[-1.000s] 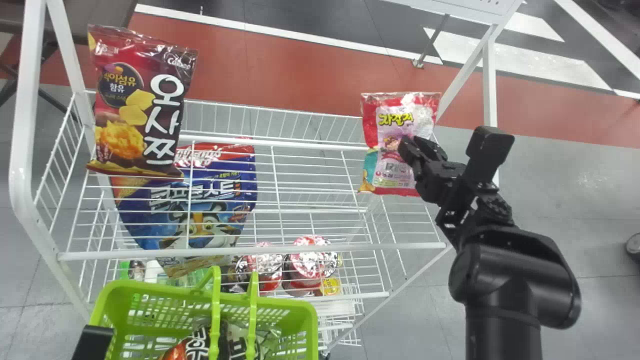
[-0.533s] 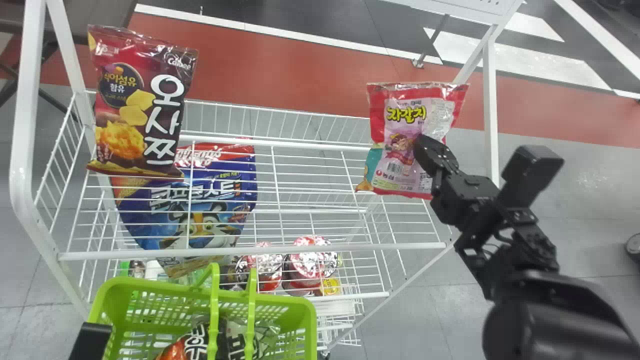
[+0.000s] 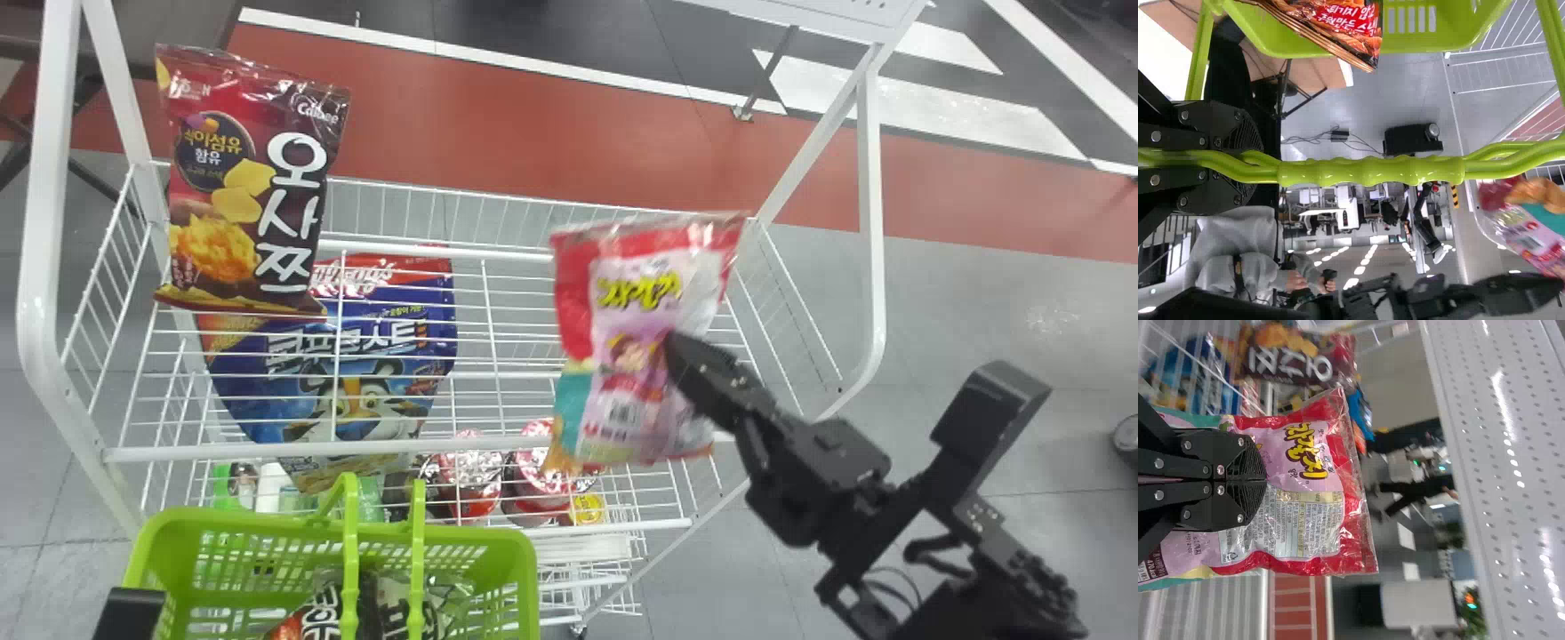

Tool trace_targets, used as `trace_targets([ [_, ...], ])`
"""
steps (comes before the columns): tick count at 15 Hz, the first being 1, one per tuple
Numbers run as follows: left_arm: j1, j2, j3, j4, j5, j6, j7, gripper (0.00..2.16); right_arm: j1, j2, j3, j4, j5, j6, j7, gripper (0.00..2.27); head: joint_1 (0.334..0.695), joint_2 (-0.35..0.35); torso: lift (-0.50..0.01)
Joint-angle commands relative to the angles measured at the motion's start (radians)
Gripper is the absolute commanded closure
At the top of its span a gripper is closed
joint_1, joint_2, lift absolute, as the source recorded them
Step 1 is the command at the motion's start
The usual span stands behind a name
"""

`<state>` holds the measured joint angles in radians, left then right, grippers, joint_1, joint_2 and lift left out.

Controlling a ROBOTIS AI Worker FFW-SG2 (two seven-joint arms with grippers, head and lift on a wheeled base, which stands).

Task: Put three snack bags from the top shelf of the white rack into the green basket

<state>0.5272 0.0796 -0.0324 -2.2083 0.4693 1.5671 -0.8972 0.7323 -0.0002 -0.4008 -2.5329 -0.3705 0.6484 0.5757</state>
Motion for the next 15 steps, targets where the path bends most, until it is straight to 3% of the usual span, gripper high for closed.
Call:
trace_targets([
  [1, 0.002, -0.006, -0.001, -0.001, 0.000, 0.004, 0.001, 2.15, 0.048, 0.001, -0.018, -0.007, -0.064, 0.106, 0.039, 2.11, 0.695, -0.350, 0.000],
  [6, 0.017, -0.009, -0.003, -0.019, 0.000, 0.004, 0.003, 2.15, 0.110, 0.001, -0.012, 0.032, -0.133, 0.250, 0.161, 2.13, 0.695, -0.350, 0.000],
  [13, 0.027, -0.009, -0.015, -0.033, 0.000, 0.004, 0.006, 2.15, 0.151, 0.001, 0.079, 0.220, -0.125, 0.173, 0.207, 2.13, 0.695, -0.350, 0.000],
  [15, 0.027, -0.009, -0.018, -0.033, 0.000, 0.004, 0.011, 2.15, 0.160, -0.006, 0.131, 0.247, -0.080, 0.133, 0.207, 2.13, 0.695, -0.350, 0.000],
])
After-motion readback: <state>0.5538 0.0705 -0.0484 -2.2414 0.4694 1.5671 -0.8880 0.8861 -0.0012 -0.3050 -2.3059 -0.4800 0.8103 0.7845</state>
